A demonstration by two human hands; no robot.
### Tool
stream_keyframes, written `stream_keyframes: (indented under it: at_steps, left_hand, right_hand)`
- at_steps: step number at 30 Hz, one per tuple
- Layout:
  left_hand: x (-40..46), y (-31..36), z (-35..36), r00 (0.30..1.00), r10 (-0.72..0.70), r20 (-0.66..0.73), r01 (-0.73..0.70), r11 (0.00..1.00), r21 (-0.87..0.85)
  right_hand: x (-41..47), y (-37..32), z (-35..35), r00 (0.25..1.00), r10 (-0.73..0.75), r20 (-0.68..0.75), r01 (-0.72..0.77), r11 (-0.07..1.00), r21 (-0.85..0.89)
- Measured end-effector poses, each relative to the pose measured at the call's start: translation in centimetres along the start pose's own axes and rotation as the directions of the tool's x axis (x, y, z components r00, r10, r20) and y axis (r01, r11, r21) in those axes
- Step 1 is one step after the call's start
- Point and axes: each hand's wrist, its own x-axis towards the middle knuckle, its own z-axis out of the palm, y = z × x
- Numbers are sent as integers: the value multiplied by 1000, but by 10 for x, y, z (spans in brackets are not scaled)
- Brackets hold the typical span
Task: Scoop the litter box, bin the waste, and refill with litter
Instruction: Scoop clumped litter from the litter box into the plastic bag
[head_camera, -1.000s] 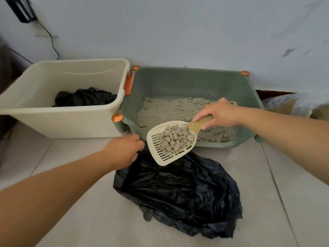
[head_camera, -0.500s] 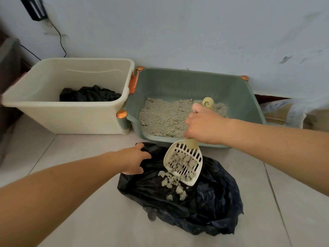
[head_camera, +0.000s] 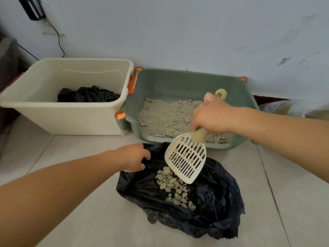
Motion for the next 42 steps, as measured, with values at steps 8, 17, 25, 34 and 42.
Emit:
stream_keyframes:
  at_steps: [8,17,25,34,42]
  left_hand:
    - [1,-3,-23,837,204,-508,-118,973,197]
    - [20,-22,-61,708,147,-691,2,978,210]
    - [37,-32,-55,682,92,-726,-9,993,117]
    - [46,-41,-59,626,101,-773,-65,995,78]
    - [52,-41,-57,609,48,-792,-32,999,36]
  right_hand:
    - [-1,64,-8,937,349,-10,-331,899,288]
    - [21,75,58,882,459,110,-472,857,208]
    - [42,78,85,884,444,146,-466,815,344]
    - [69,64,107,894,404,195,-439,699,564]
    - [70,86,113,877,451,165,-467,719,515]
